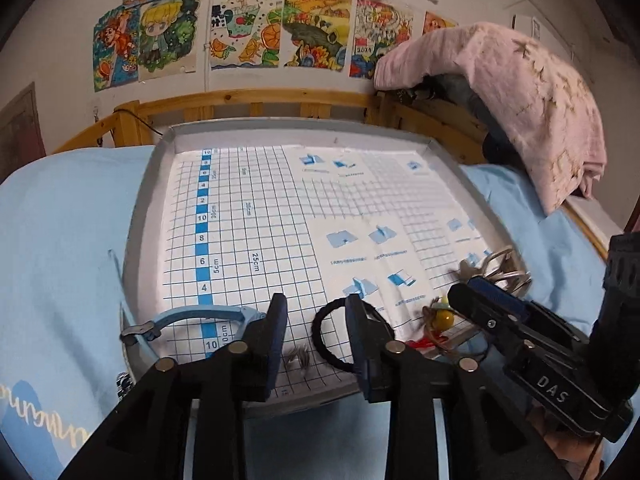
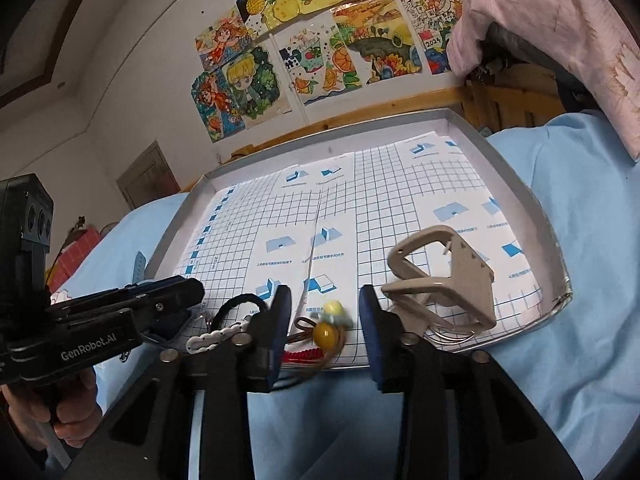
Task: Organize jewelry
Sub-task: 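Open both tools and pull them back from the tray, then grasp the black spiral hair tie with the left tool while the right tool grasps the last silver rings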
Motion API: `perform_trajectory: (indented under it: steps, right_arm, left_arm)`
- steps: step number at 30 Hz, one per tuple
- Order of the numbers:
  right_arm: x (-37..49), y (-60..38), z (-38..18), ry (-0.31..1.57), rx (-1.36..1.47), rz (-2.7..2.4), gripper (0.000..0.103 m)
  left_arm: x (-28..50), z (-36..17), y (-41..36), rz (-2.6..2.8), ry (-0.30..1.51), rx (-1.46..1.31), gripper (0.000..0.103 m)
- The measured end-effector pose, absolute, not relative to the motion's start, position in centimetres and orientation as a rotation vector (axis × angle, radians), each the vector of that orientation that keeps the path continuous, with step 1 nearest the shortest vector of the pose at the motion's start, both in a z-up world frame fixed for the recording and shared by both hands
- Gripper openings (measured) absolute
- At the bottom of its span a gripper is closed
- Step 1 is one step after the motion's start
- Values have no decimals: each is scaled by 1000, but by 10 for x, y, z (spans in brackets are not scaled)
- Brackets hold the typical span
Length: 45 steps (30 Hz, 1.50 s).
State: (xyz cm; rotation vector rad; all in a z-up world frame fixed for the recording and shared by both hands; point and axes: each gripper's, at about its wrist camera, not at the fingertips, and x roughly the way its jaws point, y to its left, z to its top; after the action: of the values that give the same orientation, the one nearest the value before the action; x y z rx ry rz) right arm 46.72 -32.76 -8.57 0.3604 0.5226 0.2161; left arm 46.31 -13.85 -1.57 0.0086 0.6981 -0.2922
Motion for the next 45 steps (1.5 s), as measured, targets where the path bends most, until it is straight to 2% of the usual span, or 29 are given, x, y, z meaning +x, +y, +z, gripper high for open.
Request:
perform_trajectory:
  steps: [2,3,4,5,8,9,12,14,16,18,20,22,36,45]
  right_arm:
    - [464,-328,-83,514,351,209,32]
    - [462,-328,-81,509,342,200,32]
    - [458,-328,-79,503,337,193,32]
    - [454,-328,-76,492,332,185,32]
    - [438,-331,-67,453,333,170,44]
    - [432,-332,-63,439,334,167,45]
    - [416,-334,-50,412,323,143,50]
    - [404,-334,-40,395,300,138,70]
    - [385,-331,-28,369,262,145,81]
    - [365,-328,-15,332,233,154,86]
    - [343,-324,-4,295,221,161,97]
    - [319,-322,5,251,222,169,101]
    - [186,-285,12,96,169,172,101]
    - [136,-266,-2,121,93,129,101]
  left_arm:
    - [455,-9,-136,-272,671,8,49]
    - [452,-6,-135,-265,660,8,68]
    - [444,-1,-132,-250,629,3,78]
    - [440,3,-130,-245,606,-1,79]
    - [425,17,-124,-242,578,-18,79]
    - [422,21,-122,-236,571,-22,83]
    - [395,32,-113,-168,507,-35,103]
    - [370,40,-106,-139,447,-42,103]
    - [352,45,-101,-120,427,-33,103]
    - [328,52,-96,-91,406,-17,103]
    - [307,58,-90,-85,386,-10,103]
    - [290,61,-85,-80,372,-12,103]
    - [170,63,-41,-47,277,-52,103]
    - [130,42,-24,-27,279,-34,103]
